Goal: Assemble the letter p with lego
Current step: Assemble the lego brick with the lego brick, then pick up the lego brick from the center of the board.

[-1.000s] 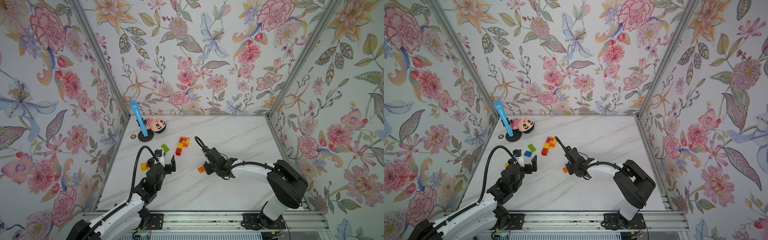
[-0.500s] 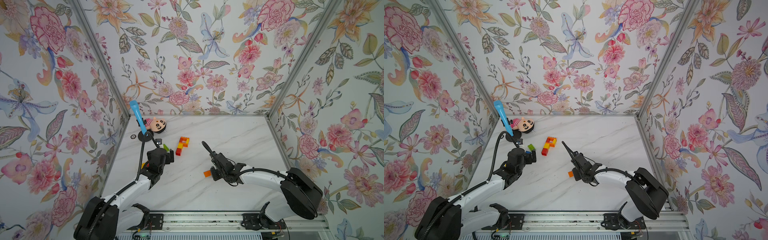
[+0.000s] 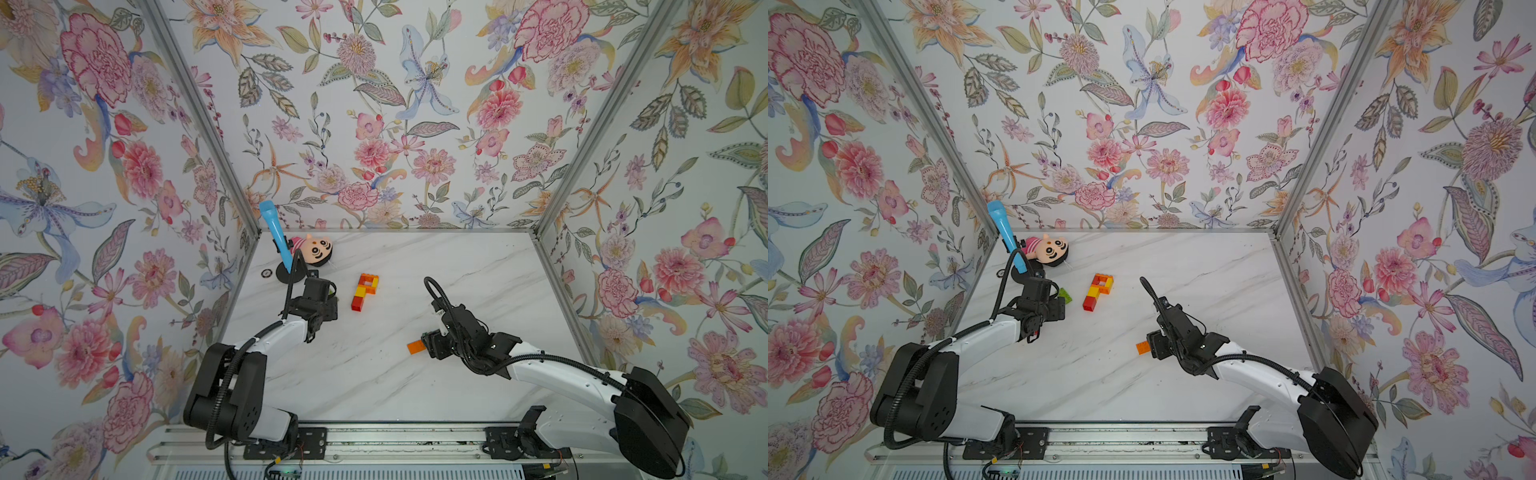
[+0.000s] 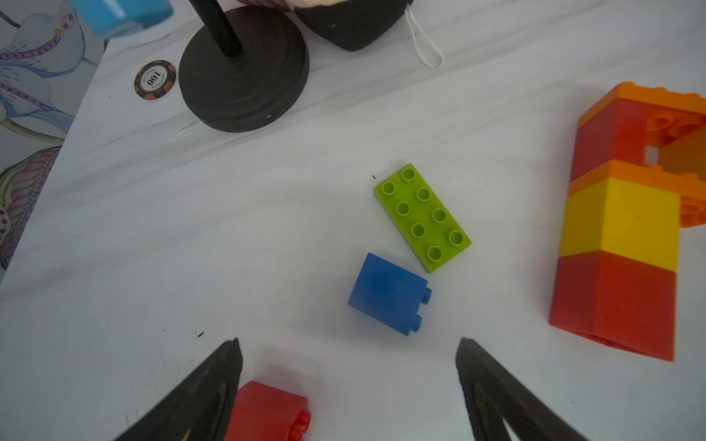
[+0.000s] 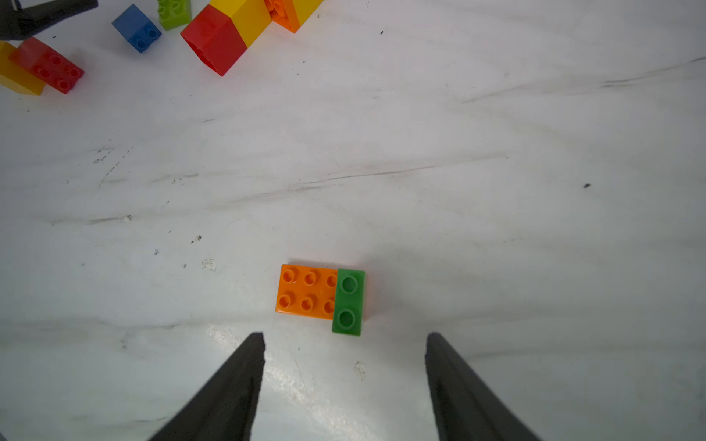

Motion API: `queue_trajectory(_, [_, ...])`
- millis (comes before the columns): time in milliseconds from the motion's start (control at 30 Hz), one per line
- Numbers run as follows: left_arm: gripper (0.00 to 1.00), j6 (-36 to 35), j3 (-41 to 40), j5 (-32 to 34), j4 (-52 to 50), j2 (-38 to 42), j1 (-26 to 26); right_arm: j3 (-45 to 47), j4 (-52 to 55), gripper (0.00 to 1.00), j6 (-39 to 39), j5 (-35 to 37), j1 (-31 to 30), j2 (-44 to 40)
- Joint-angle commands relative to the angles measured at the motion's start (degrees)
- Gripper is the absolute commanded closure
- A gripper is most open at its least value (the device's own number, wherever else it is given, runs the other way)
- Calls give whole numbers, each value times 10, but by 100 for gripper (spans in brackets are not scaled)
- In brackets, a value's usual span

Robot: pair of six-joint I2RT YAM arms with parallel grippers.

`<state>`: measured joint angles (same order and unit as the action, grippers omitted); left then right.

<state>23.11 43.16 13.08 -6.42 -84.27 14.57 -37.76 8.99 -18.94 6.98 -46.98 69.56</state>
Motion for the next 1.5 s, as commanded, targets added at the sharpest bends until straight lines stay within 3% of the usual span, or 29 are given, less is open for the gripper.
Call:
queue_trajectory(0, [8,-24,32,-37,-34,-22,-5,17,2,28,2,6,16,-29])
queue_trajectory(200, [8,-29,52,-51,-36,-73,-16,23,-1,27,4,0,34,-64])
queue_trajectory(800, [36,-32,127,-70,-73,-198,-22,50,-12,23,8,1,58,-119])
queue_trajectory(1100, [62,-9,89,-95,-51,-171,-22,51,-2,21,7,4,76,-134])
queue_trajectory(1367, [66,41,31,-155,-3,-106,-22,82,-87,21,-48,-50,76,-137])
queue_trajectory(1467, [66,80,5,-213,19,-61,-20,98,-139,21,-84,-75,72,-137])
